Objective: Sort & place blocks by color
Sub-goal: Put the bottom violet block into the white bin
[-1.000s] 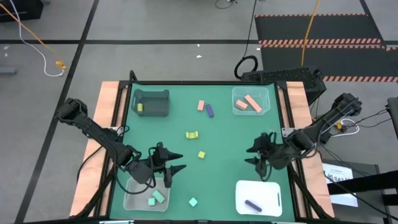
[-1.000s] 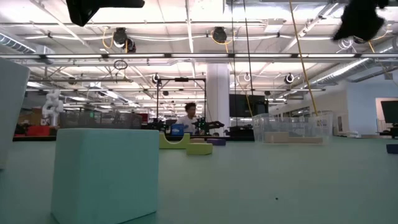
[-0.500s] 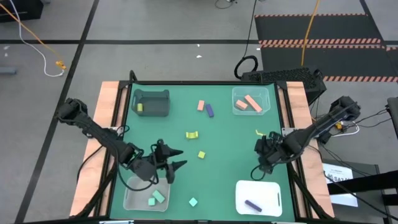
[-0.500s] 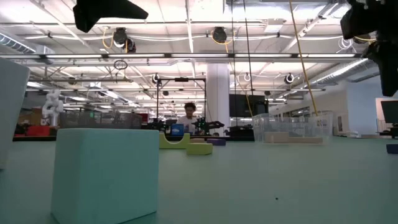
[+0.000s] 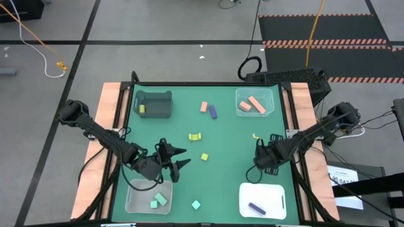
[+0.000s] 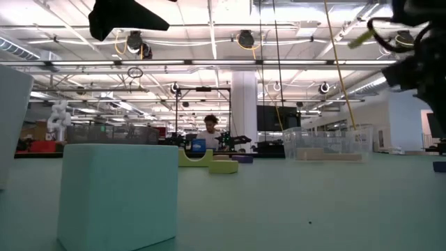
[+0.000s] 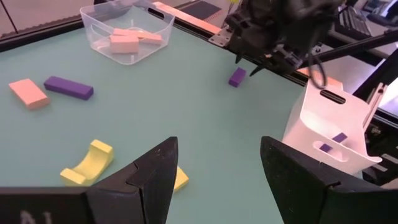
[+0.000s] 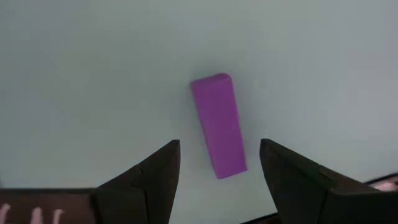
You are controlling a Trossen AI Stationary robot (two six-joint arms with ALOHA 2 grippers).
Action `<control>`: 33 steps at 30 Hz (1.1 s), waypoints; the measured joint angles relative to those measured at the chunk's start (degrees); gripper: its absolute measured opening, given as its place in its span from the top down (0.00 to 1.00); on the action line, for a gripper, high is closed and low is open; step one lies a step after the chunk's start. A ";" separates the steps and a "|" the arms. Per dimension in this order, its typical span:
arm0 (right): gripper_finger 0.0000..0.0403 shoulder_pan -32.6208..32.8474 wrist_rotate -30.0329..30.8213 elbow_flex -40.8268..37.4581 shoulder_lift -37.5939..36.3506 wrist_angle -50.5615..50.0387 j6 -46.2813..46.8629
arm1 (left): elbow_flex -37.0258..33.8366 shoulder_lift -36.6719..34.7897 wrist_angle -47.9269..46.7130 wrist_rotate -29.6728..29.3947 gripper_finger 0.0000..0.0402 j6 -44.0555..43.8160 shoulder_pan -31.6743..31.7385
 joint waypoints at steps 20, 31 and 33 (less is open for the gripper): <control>0.60 -13.70 -6.92 -12.08 -0.23 14.26 -9.97 | 0.00 0.02 -0.02 0.02 0.43 1.63 0.00; 0.79 -13.76 -5.39 -11.44 -3.32 16.04 -0.77 | 0.00 0.02 0.02 0.02 0.43 -0.23 0.00; 0.79 -13.74 -1.99 -10.11 -5.04 20.62 0.61 | 0.00 0.01 0.02 0.02 0.43 -0.62 0.00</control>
